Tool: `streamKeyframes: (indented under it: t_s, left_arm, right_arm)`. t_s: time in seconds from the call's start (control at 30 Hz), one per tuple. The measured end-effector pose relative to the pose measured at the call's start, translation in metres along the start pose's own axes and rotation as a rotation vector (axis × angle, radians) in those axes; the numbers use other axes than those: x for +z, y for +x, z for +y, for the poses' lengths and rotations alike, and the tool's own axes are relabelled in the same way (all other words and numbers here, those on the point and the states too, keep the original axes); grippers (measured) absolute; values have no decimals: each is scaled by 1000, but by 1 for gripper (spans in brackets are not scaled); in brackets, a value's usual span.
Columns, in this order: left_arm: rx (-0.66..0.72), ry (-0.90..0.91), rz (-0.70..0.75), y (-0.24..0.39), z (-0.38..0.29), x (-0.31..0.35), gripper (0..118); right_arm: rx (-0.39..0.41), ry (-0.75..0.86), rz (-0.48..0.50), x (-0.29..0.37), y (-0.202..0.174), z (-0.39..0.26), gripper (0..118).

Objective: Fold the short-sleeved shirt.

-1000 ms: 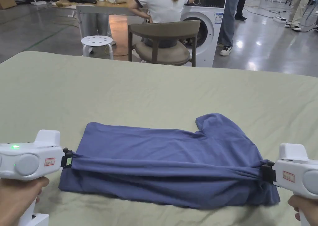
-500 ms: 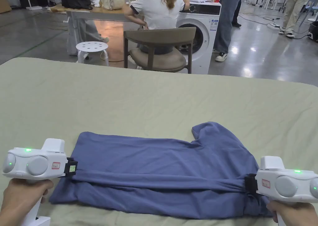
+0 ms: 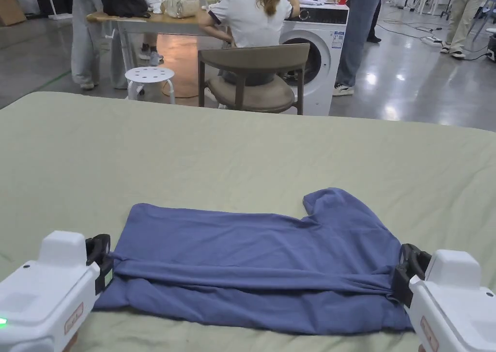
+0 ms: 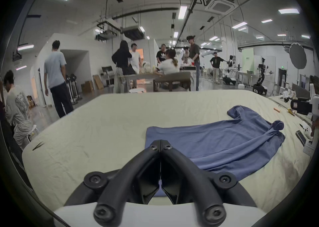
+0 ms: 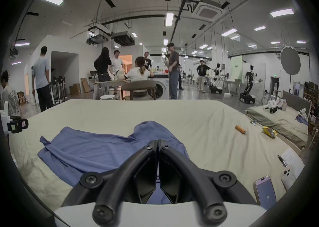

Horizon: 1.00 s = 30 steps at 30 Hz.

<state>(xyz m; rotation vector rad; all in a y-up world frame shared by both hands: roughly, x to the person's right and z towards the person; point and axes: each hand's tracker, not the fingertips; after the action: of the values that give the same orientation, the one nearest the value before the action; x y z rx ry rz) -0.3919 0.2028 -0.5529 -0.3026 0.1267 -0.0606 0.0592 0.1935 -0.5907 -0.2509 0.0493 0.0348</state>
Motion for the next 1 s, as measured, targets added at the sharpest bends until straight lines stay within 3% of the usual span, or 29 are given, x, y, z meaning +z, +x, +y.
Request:
streamKeyframes:
  t_s: [0.23, 0.53, 0.63, 0.7, 0.77, 0.9, 1.0]
  left_arm:
    - [33, -6, 27, -9, -13, 22, 0]
    - [100, -430, -20, -61, -35, -65, 0]
    - [115, -505, -38, -62, -35, -83, 29]
    - [103, -561, -32, -63, -37, -96, 41]
    - [71, -628, -35, -55, -38, -103, 63]
    - [-1, -800, -36, -40, -56, -121, 63]
    - [-3, -750, 12, -28, -61, -116, 58]
  right_arm:
    - [95, 86, -23, 35, -24, -7, 0]
    - [82, 19, -4, 33, -25, -18, 0]
    - [88, -1, -8, 33, -22, -23, 0]
    - [87, -11, -12, 34, -18, -27, 0]
    - [93, -28, -20, 33, -16, -30, 0]
    - [86, -55, -37, 32, -7, -35, 0]
    - [65, -78, -52, 32, 3, -37, 0]
